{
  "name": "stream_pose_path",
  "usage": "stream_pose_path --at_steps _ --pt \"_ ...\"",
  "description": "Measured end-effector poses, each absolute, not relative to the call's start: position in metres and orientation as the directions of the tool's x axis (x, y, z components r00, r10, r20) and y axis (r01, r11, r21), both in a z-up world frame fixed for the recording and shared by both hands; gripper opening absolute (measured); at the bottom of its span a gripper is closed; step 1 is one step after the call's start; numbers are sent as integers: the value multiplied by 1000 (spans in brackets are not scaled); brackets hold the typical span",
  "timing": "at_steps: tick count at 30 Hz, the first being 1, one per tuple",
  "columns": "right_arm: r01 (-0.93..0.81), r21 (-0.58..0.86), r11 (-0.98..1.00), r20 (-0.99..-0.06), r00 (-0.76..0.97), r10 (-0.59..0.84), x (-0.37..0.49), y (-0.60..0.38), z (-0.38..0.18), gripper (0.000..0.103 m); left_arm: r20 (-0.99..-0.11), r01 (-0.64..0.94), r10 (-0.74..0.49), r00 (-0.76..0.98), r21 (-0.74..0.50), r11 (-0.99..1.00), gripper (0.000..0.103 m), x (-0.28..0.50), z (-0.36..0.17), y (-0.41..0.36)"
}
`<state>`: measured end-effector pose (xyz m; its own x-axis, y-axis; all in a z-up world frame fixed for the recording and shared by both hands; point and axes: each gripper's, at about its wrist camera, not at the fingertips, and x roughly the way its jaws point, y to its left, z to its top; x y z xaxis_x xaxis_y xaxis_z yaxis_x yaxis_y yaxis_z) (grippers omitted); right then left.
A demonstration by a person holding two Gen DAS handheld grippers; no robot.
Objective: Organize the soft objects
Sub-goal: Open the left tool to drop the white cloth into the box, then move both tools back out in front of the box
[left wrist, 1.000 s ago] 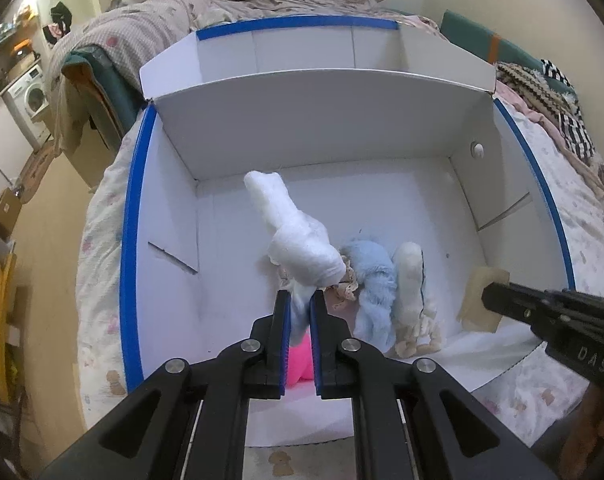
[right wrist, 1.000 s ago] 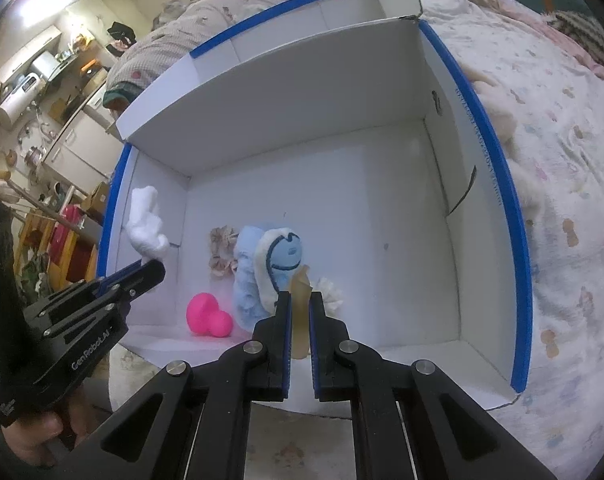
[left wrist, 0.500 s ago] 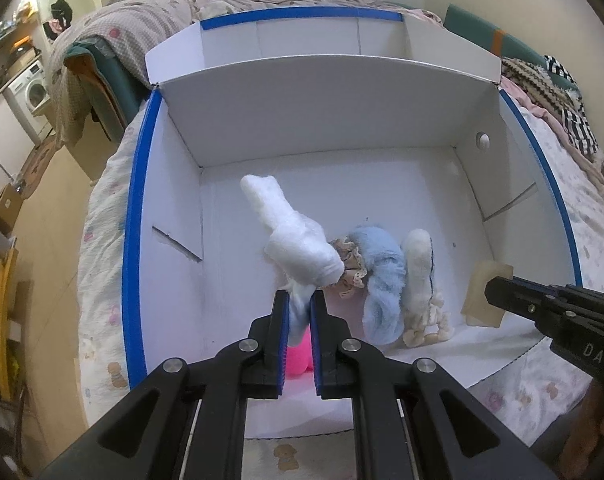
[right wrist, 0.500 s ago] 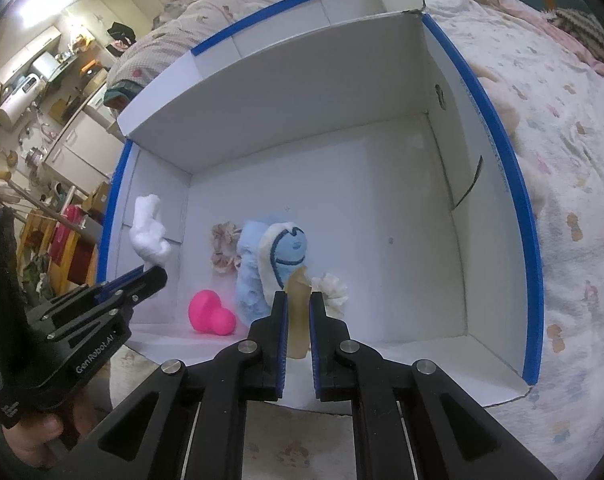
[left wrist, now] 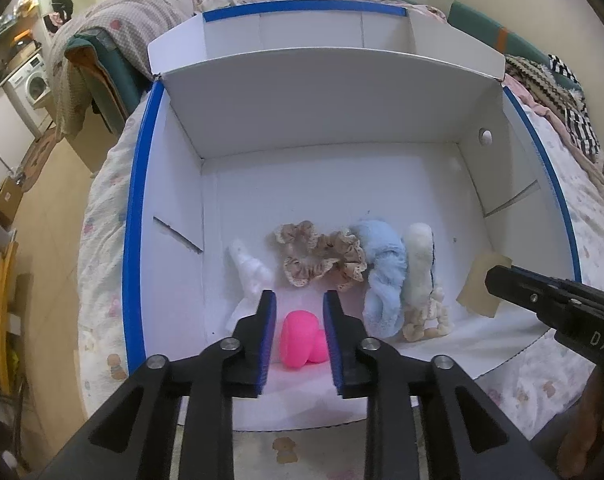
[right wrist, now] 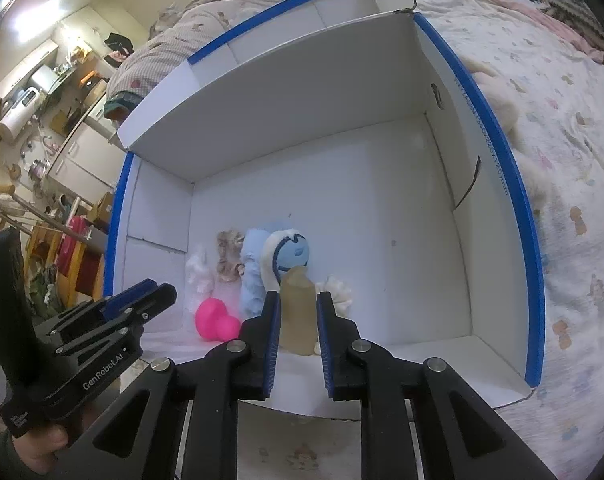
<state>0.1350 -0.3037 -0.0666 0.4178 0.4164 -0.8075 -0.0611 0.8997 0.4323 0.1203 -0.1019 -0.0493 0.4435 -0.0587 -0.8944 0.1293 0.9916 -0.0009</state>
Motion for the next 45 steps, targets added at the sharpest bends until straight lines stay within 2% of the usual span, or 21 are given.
stream_pose_path --at_steps 3,4,5,6,9,11,13,19,21,23,28,33,37,45 --pt "-55 445 894 -801 422 425 135 -306 -66 30 -890 123 -54 452 2 992 42 120 -47 -101" --pt "-54 448 892 -798 425 427 135 -306 -65 40 -887 119 -52 458 3 993 48 119 -46 -101" --pt "-52 453 890 -795 429 429 135 -307 -65 58 -885 117 -51 463 4 993 52 119 -45 -101" --pt "-50 457 888 -789 437 431 134 -307 -64 65 -880 114 -49 472 6 993 53 119 -43 -100" --pt "-45 465 884 -778 456 433 133 -310 -61 70 -875 99 -62 480 -16 995 55 120 -41 -97" --pt "-37 481 876 -772 455 443 134 -312 -61 78 -872 85 -62 485 -24 996 60 120 -39 -96" --pt "-28 498 867 -764 459 454 135 -313 -60 82 -867 74 -53 495 -19 997 60 120 -37 -95" --pt "-43 478 877 -762 476 439 132 -310 -54 82 -852 76 -49 522 -11 997 62 115 -29 -95" --pt "-50 458 887 -763 490 422 130 -309 -52 86 -852 75 -49 521 -12 997 62 113 -28 -93" --pt "-54 443 895 -759 509 406 128 -310 -49 96 -851 65 -51 523 -20 998 62 112 -26 -90" --pt "-52 444 895 -735 550 396 120 -315 -42 103 -842 38 -55 536 -41 998 62 106 -19 -80" --pt "-59 434 899 -690 620 373 106 -320 -33 103 -848 51 -91 522 -76 996 62 97 -14 -75" --pt "-60 405 912 -646 687 333 88 -326 -21 103 -835 45 -68 545 -52 998 62 85 -7 -68" --pt "-52 393 918 -667 671 324 64 -326 -20 103 -837 8 -40 546 -42 999 62 62 -8 -51"
